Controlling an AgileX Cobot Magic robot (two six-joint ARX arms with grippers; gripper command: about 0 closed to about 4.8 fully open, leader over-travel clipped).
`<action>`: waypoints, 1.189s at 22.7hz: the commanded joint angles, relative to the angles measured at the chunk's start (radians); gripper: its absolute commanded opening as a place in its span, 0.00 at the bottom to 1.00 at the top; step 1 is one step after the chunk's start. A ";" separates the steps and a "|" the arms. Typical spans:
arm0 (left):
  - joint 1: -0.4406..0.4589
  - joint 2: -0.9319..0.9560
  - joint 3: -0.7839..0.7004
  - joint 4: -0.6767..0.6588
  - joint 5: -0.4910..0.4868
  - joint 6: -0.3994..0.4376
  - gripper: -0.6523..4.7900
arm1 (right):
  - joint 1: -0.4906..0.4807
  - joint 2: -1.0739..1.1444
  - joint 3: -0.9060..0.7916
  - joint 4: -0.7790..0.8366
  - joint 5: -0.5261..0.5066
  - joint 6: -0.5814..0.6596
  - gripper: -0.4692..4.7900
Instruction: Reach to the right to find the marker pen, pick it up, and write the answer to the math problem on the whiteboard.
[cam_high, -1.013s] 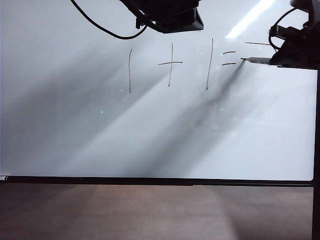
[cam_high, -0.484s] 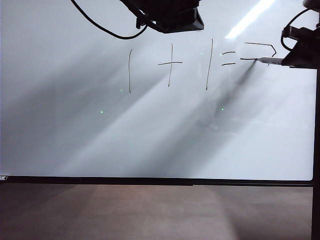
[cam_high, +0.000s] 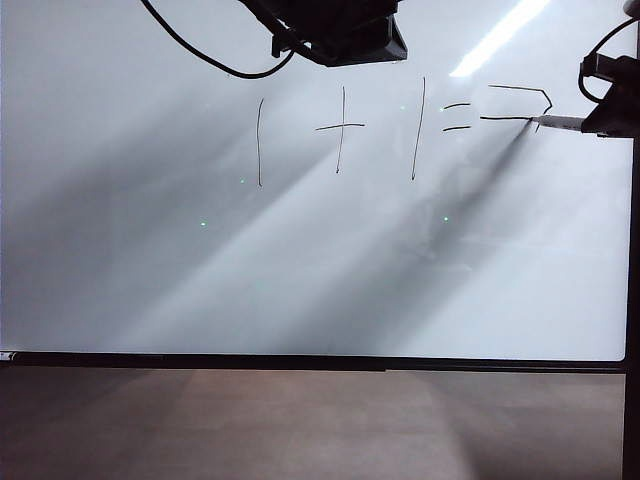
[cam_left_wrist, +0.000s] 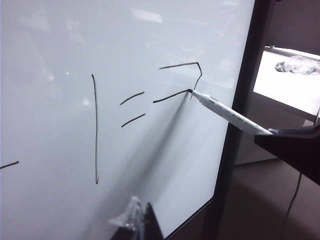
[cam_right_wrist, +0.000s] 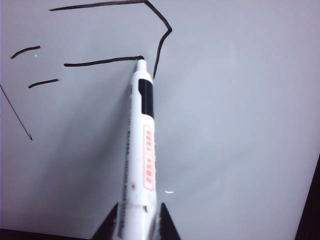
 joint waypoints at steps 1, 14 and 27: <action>-0.002 -0.003 0.004 0.012 0.003 0.004 0.11 | -0.013 0.000 0.008 0.007 0.074 0.013 0.08; -0.002 -0.003 0.004 0.012 0.003 0.004 0.11 | 0.034 -0.069 0.006 -0.007 0.022 0.039 0.08; -0.002 -0.003 0.004 0.012 0.003 0.004 0.11 | 0.214 -0.072 0.006 -0.010 0.116 0.035 0.08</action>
